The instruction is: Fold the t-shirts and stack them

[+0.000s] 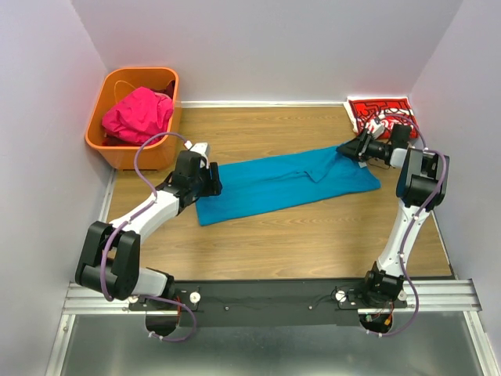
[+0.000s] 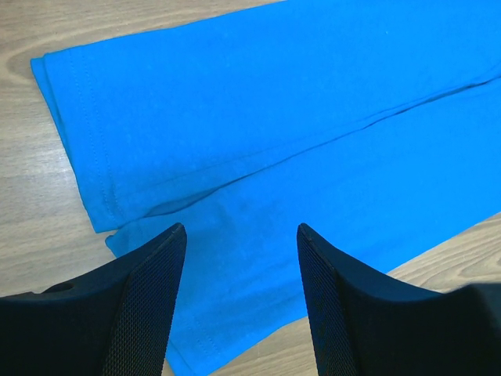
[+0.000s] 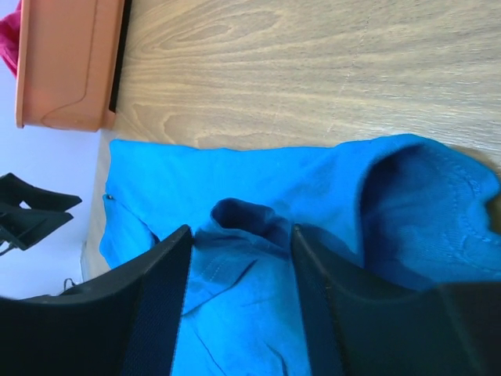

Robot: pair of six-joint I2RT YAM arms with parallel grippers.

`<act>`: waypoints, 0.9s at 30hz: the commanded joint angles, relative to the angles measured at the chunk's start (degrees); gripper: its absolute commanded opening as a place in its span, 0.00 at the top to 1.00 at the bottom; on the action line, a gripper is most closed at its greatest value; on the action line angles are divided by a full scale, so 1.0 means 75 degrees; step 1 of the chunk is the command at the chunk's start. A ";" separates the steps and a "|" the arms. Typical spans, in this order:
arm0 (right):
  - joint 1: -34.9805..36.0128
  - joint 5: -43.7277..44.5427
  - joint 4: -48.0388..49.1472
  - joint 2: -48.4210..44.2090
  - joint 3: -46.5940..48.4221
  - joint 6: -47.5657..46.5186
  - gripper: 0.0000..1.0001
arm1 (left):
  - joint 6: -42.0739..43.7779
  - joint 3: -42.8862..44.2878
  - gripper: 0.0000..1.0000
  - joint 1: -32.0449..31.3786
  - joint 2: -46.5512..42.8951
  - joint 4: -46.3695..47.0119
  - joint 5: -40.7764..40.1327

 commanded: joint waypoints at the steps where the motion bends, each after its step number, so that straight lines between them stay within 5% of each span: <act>1: 0.0064 -0.0260 0.0030 -0.0187 -0.0054 -0.0105 0.41 | -0.0057 -0.0094 0.34 -0.0073 -0.0148 -0.0020 0.0033; 8: 0.0064 0.1857 0.0054 -0.1592 -0.0511 -0.0117 0.33 | -0.0092 -0.0141 0.34 -0.0097 -0.0172 0.0038 -0.0002; 27: 0.0087 0.0631 0.0148 -0.0586 -0.0043 -0.0093 0.36 | 0.0025 -0.0152 0.34 -0.0179 -0.0195 0.0027 0.0068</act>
